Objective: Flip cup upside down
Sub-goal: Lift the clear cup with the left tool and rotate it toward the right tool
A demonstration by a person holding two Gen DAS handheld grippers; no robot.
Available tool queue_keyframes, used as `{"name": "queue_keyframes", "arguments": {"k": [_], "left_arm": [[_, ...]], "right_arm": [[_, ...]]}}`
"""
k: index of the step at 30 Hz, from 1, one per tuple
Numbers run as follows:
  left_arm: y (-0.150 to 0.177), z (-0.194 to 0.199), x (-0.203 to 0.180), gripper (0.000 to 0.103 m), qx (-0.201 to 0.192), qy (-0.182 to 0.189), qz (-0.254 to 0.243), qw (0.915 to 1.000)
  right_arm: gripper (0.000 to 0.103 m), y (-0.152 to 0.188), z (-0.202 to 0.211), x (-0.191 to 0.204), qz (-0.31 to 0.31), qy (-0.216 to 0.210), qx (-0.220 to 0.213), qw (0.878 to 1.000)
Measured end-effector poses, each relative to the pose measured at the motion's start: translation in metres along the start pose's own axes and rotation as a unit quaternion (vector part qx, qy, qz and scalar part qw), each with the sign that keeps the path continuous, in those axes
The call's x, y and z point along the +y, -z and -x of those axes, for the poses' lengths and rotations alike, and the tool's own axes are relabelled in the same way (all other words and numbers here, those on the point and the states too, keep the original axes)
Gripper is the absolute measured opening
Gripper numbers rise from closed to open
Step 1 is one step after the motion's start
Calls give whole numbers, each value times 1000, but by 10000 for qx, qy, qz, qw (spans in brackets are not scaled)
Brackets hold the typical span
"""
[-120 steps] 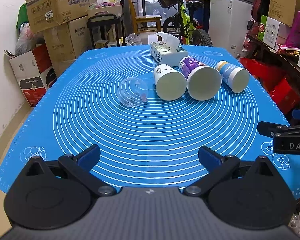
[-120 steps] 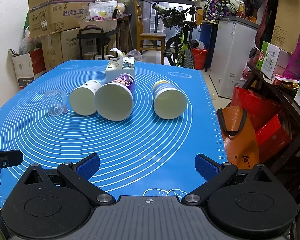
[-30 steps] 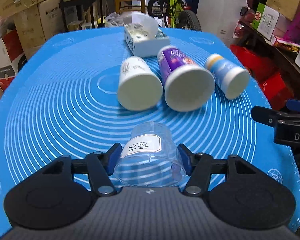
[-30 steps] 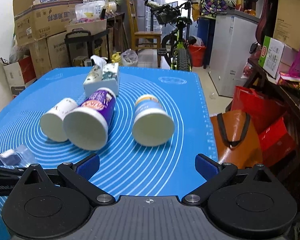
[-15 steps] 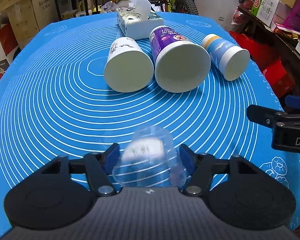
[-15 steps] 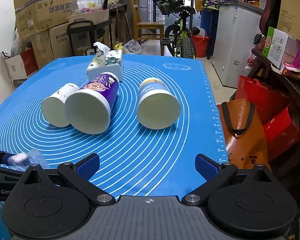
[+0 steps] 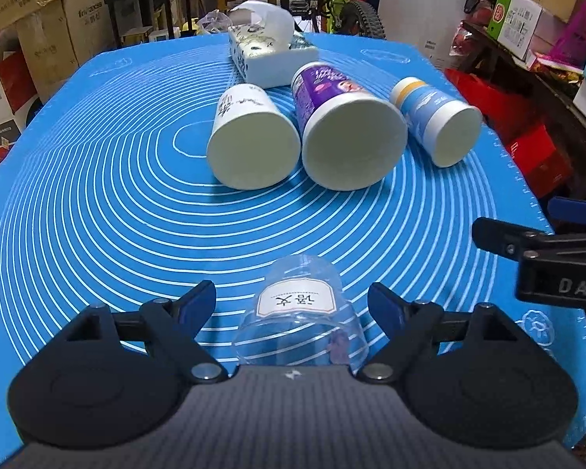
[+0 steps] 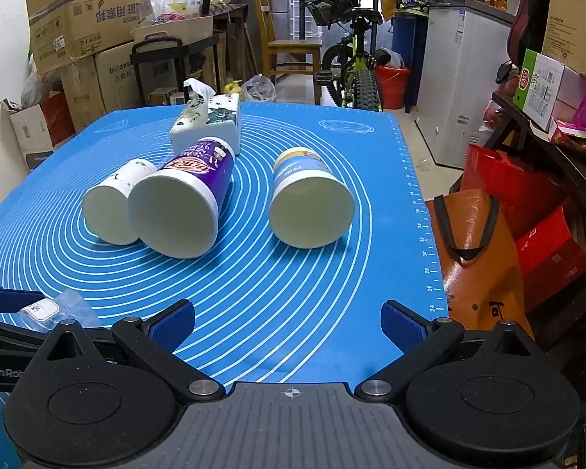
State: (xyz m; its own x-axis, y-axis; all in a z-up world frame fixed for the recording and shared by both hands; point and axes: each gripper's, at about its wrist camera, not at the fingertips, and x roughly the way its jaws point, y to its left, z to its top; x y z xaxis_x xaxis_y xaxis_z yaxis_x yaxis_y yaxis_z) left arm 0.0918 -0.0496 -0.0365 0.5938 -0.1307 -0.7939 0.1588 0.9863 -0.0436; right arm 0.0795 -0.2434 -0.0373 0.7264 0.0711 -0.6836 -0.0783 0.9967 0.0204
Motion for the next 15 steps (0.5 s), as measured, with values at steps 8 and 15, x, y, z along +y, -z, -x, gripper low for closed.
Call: {"name": "queue_keyframes", "arguments": {"k": [8,15], "left_arm": [[-5,40,21,85,-402,37,30,9992],[-3,51,56,85,-523,-296,-42,9982]], "right_arm": [[101,-12,12,9,-135,-408,149,9990],[101,-27,7,43,-37,-1017,484,9936]]}}
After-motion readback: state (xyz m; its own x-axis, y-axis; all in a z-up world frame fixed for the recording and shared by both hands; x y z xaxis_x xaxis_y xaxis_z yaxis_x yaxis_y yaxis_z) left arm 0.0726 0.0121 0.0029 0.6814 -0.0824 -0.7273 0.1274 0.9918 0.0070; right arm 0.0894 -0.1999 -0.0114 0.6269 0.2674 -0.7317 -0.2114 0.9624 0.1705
